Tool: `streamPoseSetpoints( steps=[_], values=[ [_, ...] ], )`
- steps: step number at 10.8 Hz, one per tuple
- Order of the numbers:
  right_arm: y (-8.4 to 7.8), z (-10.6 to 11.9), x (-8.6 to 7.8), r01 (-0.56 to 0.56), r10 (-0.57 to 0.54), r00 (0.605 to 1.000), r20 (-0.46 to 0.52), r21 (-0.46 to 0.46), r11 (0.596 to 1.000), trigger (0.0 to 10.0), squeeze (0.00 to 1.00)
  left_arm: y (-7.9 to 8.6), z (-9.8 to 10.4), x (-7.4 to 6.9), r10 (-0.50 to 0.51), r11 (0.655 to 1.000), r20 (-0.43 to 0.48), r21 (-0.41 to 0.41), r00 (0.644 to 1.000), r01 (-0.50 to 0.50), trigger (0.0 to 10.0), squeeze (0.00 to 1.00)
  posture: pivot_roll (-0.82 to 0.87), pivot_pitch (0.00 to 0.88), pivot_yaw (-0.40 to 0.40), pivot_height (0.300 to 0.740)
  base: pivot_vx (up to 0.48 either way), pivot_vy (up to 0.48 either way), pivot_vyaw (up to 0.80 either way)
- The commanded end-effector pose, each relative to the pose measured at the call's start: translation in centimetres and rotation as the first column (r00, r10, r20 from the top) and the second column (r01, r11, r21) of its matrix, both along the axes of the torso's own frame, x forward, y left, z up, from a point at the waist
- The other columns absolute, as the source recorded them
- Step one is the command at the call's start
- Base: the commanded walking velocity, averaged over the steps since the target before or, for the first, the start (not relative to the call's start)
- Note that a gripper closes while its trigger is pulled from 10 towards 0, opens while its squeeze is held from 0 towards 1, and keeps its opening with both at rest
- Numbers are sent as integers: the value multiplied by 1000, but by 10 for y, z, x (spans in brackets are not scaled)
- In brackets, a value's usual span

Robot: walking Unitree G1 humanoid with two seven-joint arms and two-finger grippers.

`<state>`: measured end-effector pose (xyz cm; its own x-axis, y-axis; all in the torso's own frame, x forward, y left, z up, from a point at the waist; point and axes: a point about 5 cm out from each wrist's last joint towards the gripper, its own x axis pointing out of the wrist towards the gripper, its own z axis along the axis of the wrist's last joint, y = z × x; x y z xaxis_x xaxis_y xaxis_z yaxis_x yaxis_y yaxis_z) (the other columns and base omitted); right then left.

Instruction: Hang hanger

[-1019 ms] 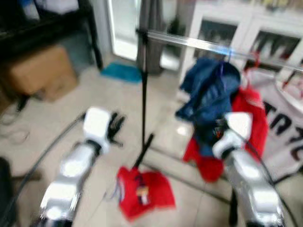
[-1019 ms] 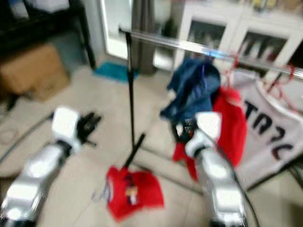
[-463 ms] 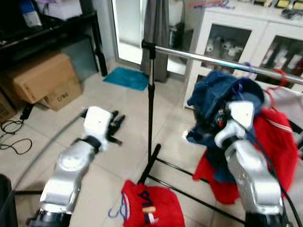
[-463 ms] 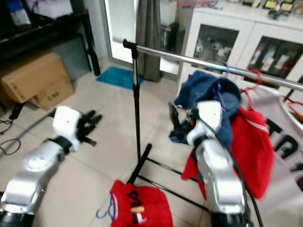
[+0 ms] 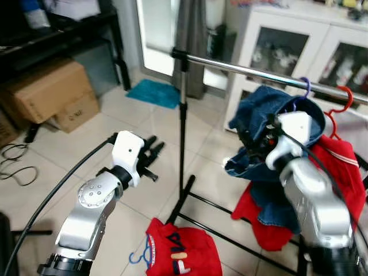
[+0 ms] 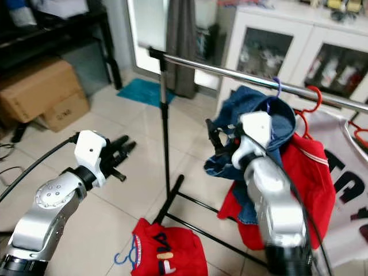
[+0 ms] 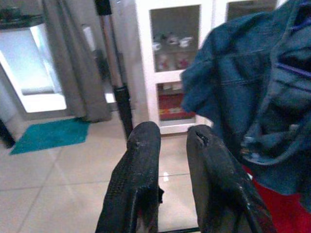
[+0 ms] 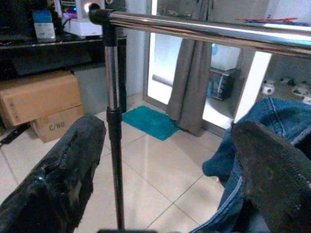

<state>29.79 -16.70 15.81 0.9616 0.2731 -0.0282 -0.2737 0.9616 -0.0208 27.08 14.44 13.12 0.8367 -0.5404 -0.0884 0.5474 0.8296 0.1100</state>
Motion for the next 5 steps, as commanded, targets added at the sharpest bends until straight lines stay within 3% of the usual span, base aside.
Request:
streamPoseSetpoints(
  steps=[1,3,4,5],
  values=[
    [2,-4,15,-22,18,997,-77,-43,999,10000,1000,-8,1,-3,-114,993,-15,17,993,114,10000,0,-17,0,0,740,0,0,0],
    [5,-5,36,-15,4,992,-124,-93,996,10000,1000,-9,3,0,-165,985,-4,42,986,165,10000,0,-18,7,-2,740,0,0,0],
    [-9,1,58,118,-137,984,-112,-162,980,10000,1000,-9,8,4,-243,970,-21,22,970,244,10000,0,-15,16,-8,740,0,0,0],
    [-19,13,67,172,-189,978,-87,-171,970,10000,1000,-10,13,4,-291,957,-32,6,956,291,10000,1000,-15,16,-8,740,0,0,0]
  ],
)
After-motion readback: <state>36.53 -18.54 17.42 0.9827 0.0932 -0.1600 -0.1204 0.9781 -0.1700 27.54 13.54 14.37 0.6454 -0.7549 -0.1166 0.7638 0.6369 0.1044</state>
